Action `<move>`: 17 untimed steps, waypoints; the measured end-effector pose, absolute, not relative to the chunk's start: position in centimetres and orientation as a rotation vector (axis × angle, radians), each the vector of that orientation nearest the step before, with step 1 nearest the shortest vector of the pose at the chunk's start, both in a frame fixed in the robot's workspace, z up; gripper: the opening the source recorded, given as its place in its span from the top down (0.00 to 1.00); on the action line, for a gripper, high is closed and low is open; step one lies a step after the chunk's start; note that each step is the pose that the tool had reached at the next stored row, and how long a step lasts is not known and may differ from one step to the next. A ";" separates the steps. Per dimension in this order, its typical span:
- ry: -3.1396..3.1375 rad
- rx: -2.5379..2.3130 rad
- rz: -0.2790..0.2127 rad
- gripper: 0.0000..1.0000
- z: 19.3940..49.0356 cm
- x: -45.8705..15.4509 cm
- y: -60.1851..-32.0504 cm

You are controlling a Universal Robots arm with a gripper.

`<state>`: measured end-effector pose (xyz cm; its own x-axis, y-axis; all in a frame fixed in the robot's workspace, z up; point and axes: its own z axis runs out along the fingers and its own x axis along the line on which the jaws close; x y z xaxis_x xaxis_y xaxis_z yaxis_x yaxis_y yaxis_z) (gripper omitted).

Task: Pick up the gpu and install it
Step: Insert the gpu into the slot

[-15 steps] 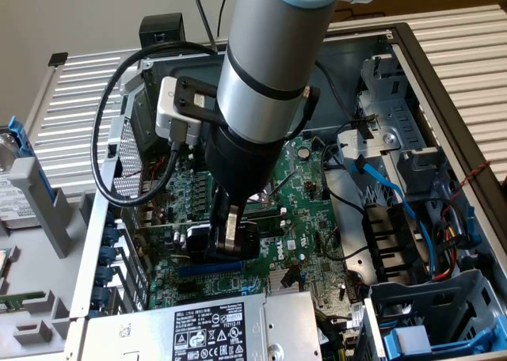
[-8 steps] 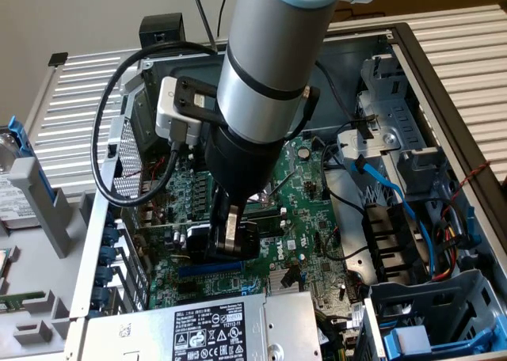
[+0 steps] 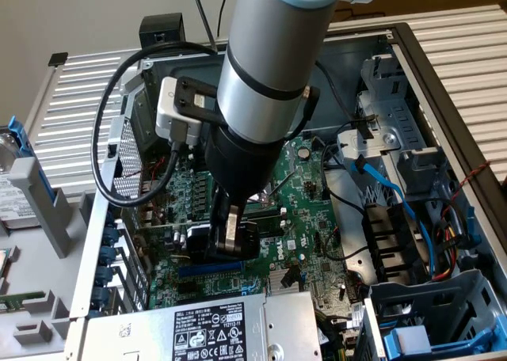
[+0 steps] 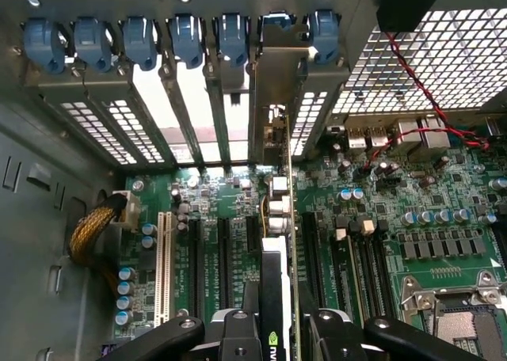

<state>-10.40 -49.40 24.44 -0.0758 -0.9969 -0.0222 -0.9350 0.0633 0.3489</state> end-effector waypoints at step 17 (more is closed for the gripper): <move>-2.105 1.976 -0.402 0.71 24.3 -10.4 -49.3</move>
<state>-10.40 -49.25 24.34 -0.0668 -0.9975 -0.0223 -0.9356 0.0548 0.3489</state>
